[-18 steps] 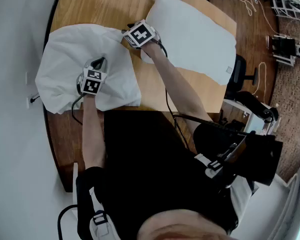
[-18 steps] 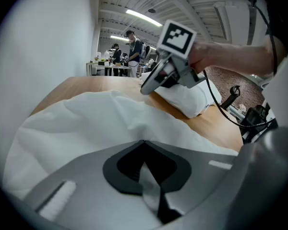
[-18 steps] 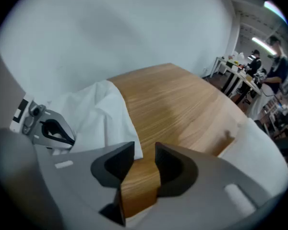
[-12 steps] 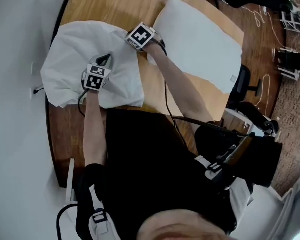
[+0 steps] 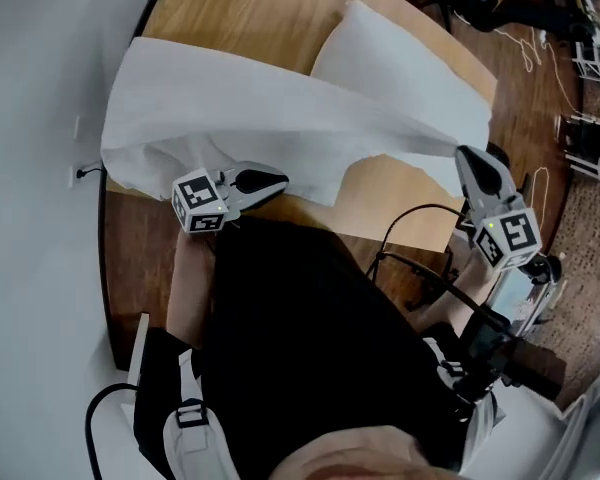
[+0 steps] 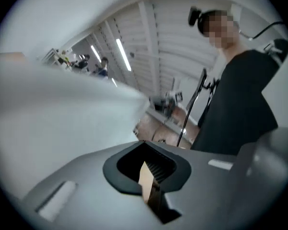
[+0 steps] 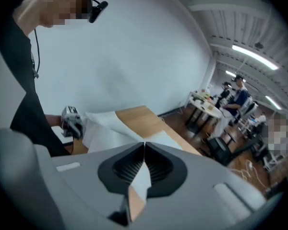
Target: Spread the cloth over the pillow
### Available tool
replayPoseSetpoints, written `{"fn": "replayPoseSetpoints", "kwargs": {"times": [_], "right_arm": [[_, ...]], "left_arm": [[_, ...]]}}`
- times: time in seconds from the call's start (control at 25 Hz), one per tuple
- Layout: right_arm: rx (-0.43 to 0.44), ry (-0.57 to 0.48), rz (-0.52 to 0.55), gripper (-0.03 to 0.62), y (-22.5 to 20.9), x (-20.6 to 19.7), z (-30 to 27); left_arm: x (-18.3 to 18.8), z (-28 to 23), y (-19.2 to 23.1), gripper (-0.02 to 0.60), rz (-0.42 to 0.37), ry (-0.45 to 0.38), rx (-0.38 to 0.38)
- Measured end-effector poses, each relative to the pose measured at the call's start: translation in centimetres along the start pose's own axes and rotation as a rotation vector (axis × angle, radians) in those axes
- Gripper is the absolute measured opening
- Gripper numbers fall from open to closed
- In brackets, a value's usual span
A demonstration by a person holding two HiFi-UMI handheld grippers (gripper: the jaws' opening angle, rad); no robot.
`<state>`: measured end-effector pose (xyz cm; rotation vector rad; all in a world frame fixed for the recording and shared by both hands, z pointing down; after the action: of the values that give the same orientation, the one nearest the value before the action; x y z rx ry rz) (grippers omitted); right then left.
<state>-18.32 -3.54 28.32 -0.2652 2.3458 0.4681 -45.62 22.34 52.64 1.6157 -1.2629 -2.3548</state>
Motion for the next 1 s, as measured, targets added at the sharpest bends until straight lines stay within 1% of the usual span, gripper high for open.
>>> {"fn": "replayPoseSetpoints", "kwargs": {"times": [0.08,0.16,0.2,0.24,0.28,0.32,0.36,0.4,0.44,0.48,0.52,0.56,0.6,0.64,0.68,0.76,0.88,0.92,0.96,1.0], "right_arm": [[-0.121,0.164,-0.073,0.012,-2.7,-6.3,4.4],[-0.256,0.321,-0.147,0.012,-4.6,-12.3,8.1],[-0.310,0.387,-0.178,0.012,-5.1,-14.9,9.6],[-0.348,0.442,-0.201,0.012,-5.2,-17.1,10.8],[-0.371,0.483,-0.218,0.012,-5.0,-18.8,11.8],[-0.381,0.507,-0.230,0.012,-4.4,-20.1,12.6],[-0.382,0.513,-0.242,0.012,-3.7,-21.0,13.2],[-0.378,0.504,-0.256,0.012,-3.1,-21.6,13.6],[-0.372,0.486,-0.270,0.012,-2.6,-22.0,13.8],[-0.364,0.467,-0.280,0.012,-2.2,-22.2,13.9],[-0.355,0.448,-0.284,0.012,-1.8,-22.3,13.9],[-0.347,0.432,-0.282,0.012,-1.3,-22.2,13.8],[-0.340,0.419,-0.275,0.012,-0.8,-22.0,13.8],[-0.335,0.408,-0.265,0.012,-0.3,-21.7,13.9],[-0.332,0.400,-0.253,0.012,0.1,-21.2,14.1],[-0.325,0.394,-0.226,0.013,1.1,-20.4,14.6],[-0.316,0.408,-0.205,0.014,2.8,-19.6,15.4],[-0.318,0.413,-0.208,0.014,3.3,-19.6,15.7],[-0.320,0.417,-0.216,0.013,3.8,-19.6,16.1],[-0.322,0.416,-0.226,0.013,4.2,-19.6,16.4]], "left_arm": [[2.9,2.2,-0.8,0.002,-0.018,-0.177,0.000],[5.6,5.3,-0.5,0.002,-0.052,-0.313,0.025],[6.8,6.8,-0.1,0.002,-0.066,-0.360,0.051],[7.9,8.2,0.7,0.002,-0.077,-0.386,0.101],[9.0,9.5,1.8,0.002,-0.089,-0.383,0.182],[10.0,10.4,3.2,0.002,-0.111,-0.338,0.286],[10.9,10.7,5.0,0.002,-0.148,-0.248,0.397],[11.6,10.5,7.1,0.002,-0.195,-0.118,0.496],[12.0,9.6,9.7,0.020,-0.245,0.033,0.575],[12.4,8.2,12.5,0.062,-0.289,0.193,0.635],[12.7,6.6,15.5,0.096,-0.324,0.347,0.677],[12.9,4.9,18.5,0.139,-0.347,0.483,0.702],[13.0,3.2,21.5,0.174,-0.356,0.595,0.714],[13.2,1.7,24.1,0.178,-0.349,0.679,0.719],[13.3,0.3,26.4,0.178,-0.334,0.739,0.719],[13.1,-2.0,29.7,0.179,-0.297,0.824,0.707],[12.6,-4.1,32.9,0.187,-0.275,0.944,0.713],[12.2,-4.4,33.5,0.192,-0.267,0.969,0.723],[11.9,-4.4,33.7,0.193,-0.253,0.967,0.731],[11.6,-4.3,33.7,0.168,-0.233,0.940,0.733]]}}
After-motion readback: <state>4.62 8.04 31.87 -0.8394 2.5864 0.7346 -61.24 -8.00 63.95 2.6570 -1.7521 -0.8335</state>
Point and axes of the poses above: the fingertips, and each gripper's own axes: z backward along the fingers, y to its left, x out of its top, the point moved 10 cm from there along z, backward along the fingers, and after that the axes turned 7 degrees about -x, right-handed, at the moved point
